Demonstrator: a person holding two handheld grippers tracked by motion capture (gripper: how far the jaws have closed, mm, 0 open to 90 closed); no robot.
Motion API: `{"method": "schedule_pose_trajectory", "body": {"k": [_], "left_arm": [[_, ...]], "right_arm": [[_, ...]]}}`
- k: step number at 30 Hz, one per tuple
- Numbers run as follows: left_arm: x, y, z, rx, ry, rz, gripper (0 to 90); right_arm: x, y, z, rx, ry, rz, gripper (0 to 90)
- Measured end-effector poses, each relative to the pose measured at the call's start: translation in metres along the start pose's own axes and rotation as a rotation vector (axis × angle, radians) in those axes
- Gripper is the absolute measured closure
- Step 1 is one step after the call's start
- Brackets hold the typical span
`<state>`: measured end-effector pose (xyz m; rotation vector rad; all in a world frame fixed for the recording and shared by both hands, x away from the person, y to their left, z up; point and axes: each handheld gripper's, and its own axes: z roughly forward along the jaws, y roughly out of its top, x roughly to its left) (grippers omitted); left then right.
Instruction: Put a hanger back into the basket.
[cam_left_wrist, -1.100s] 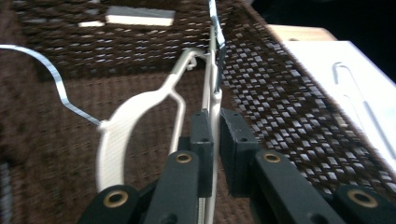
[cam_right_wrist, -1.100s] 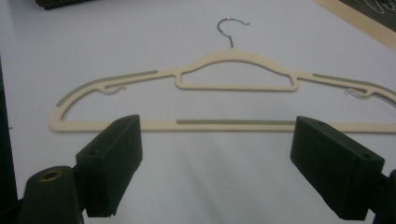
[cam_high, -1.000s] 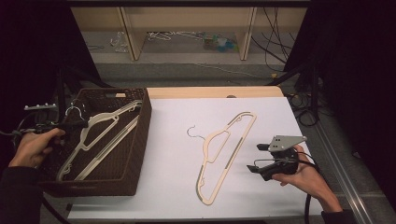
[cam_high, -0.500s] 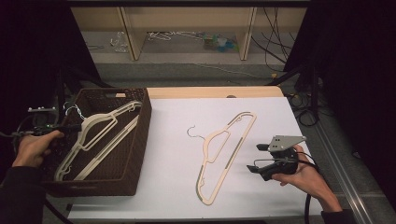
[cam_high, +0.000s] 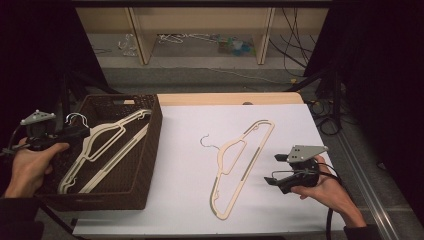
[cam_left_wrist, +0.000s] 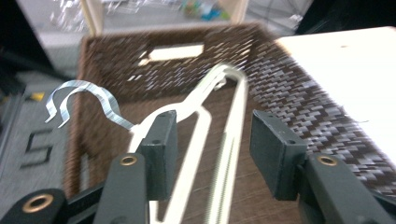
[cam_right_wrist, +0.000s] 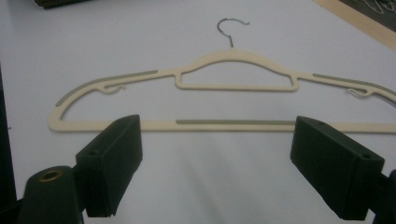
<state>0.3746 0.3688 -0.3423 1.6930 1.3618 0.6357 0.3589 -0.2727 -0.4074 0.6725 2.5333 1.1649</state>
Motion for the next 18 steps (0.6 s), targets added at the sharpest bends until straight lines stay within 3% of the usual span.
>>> {"method": "schedule_pose_trajectory", "body": {"k": [1, 2, 4, 7, 9, 10, 11, 14, 18], "left_arm": [[0.000, 0.000, 0.000, 0.000, 0.000, 0.000, 51.1], [-0.015, 0.002, -0.008, -0.026, -0.048, 0.014, 50.2], [-0.030, 0.002, -0.015, -0.047, -0.054, 0.047, 48.3], [-0.053, 0.001, -0.021, -0.063, -0.110, 0.074, 46.1], [-0.066, -0.001, -0.020, -0.064, -0.141, 0.090, 44.7], [-0.066, -0.001, -0.020, -0.064, -0.141, 0.090, 44.4], [-0.077, -0.005, -0.018, -0.054, -0.174, 0.099, 43.9], [-0.095, -0.010, -0.018, -0.052, -0.201, 0.129, 43.2], [-0.122, -0.014, -0.021, -0.055, -0.275, 0.138, 40.9]], "right_arm": [[0.000, 0.000, 0.000, 0.006, -0.003, 0.001, 17.4], [0.000, 0.000, 0.000, 0.006, -0.001, 0.000, 17.5], [0.000, 0.000, 0.000, 0.004, 0.000, -0.004, 17.5], [0.000, 0.000, -0.001, 0.004, -0.002, 0.000, 17.4], [0.000, 0.000, -0.001, 0.005, -0.001, -0.001, 17.5], [0.000, 0.000, -0.001, 0.005, -0.001, -0.001, 17.5], [0.000, 0.000, 0.000, 0.005, -0.003, -0.004, 17.4], [0.000, 0.000, -0.001, 0.001, -0.006, -0.005, 17.4], [0.000, 0.000, 0.000, 0.002, -0.004, -0.009, 17.4]]}}
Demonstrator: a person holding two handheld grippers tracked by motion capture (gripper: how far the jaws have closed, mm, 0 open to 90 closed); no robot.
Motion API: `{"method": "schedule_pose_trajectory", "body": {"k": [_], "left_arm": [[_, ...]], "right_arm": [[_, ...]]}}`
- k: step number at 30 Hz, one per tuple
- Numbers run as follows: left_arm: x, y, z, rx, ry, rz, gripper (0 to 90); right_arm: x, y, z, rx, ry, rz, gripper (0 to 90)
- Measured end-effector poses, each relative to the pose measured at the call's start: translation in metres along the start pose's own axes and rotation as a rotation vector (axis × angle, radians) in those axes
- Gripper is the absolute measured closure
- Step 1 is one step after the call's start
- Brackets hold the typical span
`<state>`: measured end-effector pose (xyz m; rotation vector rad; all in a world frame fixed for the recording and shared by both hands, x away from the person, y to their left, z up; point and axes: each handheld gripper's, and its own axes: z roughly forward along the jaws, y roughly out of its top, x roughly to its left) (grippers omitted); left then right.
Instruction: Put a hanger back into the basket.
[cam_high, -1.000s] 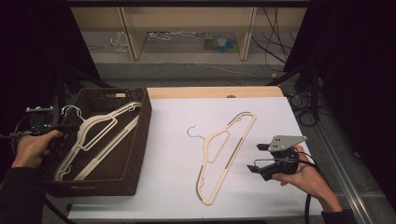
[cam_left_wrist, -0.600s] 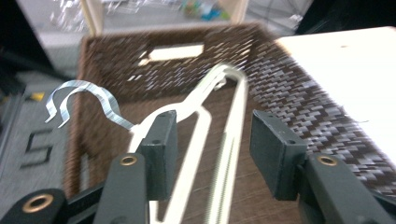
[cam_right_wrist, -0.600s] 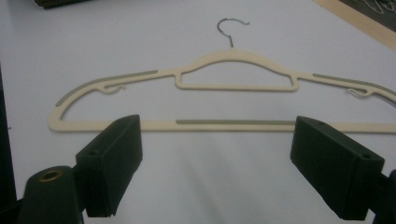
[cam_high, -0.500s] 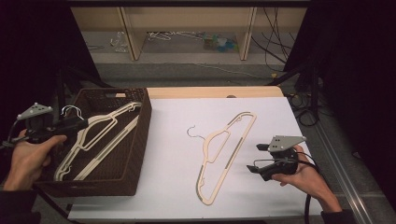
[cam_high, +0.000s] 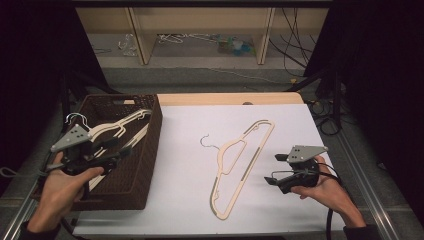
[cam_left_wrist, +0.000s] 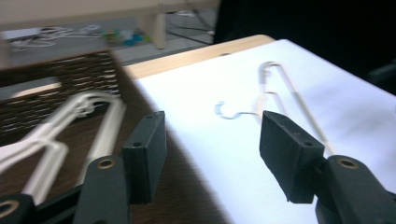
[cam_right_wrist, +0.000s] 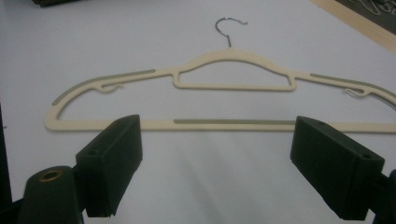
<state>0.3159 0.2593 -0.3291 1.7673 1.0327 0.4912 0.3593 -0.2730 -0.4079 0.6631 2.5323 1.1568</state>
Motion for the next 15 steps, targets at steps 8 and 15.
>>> {"method": "schedule_pose_trajectory", "body": {"k": [8, 15], "left_arm": [[-0.054, -0.015, 0.012, -0.004, -0.132, -0.019, 36.8], [-0.096, -0.035, 0.037, 0.059, -0.215, 0.012, 34.9]], "right_arm": [[0.001, 0.000, 0.001, -0.003, -0.018, 0.002, 17.6], [0.000, -0.004, 0.006, 0.013, -0.085, 0.051, 17.8]]}}
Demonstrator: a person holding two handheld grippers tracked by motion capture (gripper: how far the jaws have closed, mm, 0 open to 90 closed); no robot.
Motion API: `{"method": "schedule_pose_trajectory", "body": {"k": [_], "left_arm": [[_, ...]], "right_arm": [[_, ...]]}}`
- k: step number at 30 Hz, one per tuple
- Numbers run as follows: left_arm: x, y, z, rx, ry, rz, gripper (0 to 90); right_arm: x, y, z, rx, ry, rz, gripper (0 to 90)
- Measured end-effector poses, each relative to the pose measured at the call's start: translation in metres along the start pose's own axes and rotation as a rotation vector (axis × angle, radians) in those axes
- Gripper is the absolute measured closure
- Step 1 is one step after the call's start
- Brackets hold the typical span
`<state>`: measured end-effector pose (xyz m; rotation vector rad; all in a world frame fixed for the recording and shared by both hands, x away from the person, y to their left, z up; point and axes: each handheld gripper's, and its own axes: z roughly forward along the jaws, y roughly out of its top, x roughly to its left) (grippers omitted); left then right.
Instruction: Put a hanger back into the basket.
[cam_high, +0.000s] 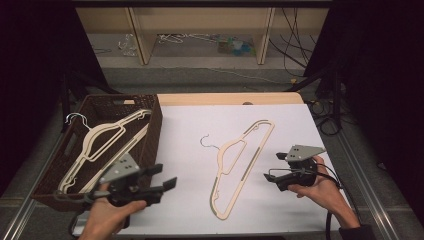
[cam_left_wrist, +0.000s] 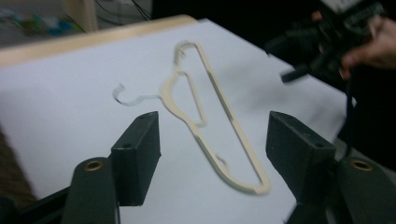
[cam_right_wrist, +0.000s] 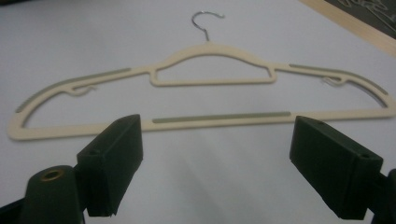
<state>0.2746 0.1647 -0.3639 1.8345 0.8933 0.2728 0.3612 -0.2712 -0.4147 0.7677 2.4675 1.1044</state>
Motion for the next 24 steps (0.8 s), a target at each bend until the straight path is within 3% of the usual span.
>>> {"method": "schedule_pose_trajectory", "body": {"k": [3, 4, 6, 7, 11, 12, 15, 24], "left_arm": [[-0.007, -0.007, 0.014, 0.019, -0.010, -0.003, 34.3], [-0.010, -0.012, 0.026, 0.043, -0.004, 0.000, 33.9], [-0.010, -0.015, 0.032, 0.039, 0.005, -0.012, 33.6], [-0.010, -0.019, 0.043, 0.064, 0.018, -0.007, 32.9], [-0.013, -0.026, 0.057, 0.090, 0.039, 0.027, 32.9], [-0.012, -0.027, 0.061, 0.092, 0.041, 0.018, 32.1], [-0.009, -0.029, 0.069, 0.086, 0.066, 0.028, 31.3], [-0.006, -0.034, 0.080, 0.125, 0.075, 0.048, 28.4]], "right_arm": [[0.000, -0.001, 0.003, 0.014, -0.030, 0.013, 17.5], [0.000, -0.003, 0.007, 0.015, -0.045, 0.038, 18.2], [-0.001, -0.003, 0.008, 0.022, -0.054, 0.035, 18.1], [-0.001, -0.004, 0.009, 0.033, -0.078, 0.082, 18.2], [-0.002, -0.004, 0.011, 0.018, -0.089, 0.078, 18.3], [0.000, -0.003, 0.011, 0.032, -0.088, 0.105, 18.4], [0.000, -0.003, 0.012, 0.032, -0.088, 0.093, 18.5], [0.000, -0.006, 0.014, 0.044, -0.080, 0.083, 18.4]]}}
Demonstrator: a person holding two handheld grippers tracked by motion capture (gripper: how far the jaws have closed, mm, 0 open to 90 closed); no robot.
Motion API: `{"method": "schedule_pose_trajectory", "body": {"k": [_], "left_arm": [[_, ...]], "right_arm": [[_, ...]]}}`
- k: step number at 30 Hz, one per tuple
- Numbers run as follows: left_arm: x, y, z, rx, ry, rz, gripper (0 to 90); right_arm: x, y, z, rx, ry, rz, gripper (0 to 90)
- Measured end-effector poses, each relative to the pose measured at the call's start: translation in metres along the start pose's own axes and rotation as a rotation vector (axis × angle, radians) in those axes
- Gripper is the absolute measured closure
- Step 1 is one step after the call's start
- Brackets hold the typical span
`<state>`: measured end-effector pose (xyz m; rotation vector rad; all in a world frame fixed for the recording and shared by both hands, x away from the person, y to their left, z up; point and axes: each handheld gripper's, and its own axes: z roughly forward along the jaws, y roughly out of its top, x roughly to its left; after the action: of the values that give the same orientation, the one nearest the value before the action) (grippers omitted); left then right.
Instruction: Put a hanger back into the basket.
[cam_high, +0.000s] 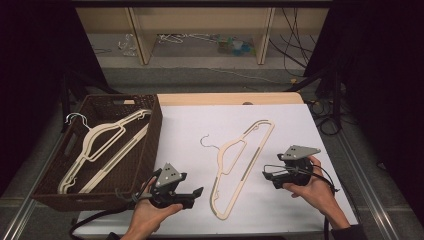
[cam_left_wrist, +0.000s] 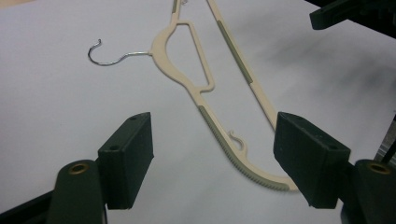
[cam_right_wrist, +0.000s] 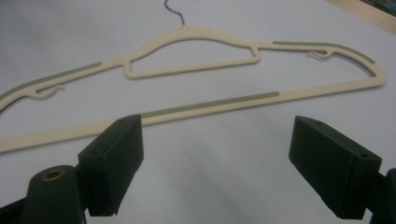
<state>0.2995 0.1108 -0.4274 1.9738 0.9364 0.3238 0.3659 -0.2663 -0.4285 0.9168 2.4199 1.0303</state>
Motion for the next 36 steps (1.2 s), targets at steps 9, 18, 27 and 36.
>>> {"method": "schedule_pose_trajectory", "body": {"k": [9, 18, 27, 36], "left_arm": [[0.002, -0.004, -0.002, -0.026, 0.010, 0.012, 28.1], [0.006, -0.003, 0.000, -0.062, 0.002, -0.044, 26.4], [0.013, -0.004, 0.013, -0.046, 0.003, -0.048, 24.7], [0.012, -0.005, 0.012, -0.041, 0.000, -0.044, 24.6]], "right_arm": [[-0.002, 0.007, 0.004, -0.009, -0.010, 0.026, 18.5], [0.003, 0.023, 0.031, 0.047, -0.033, 0.055, 18.4], [-0.004, 0.030, 0.067, 0.131, -0.090, 0.145, 18.5], [0.005, 0.033, 0.087, 0.189, -0.107, 0.138, 18.7]]}}
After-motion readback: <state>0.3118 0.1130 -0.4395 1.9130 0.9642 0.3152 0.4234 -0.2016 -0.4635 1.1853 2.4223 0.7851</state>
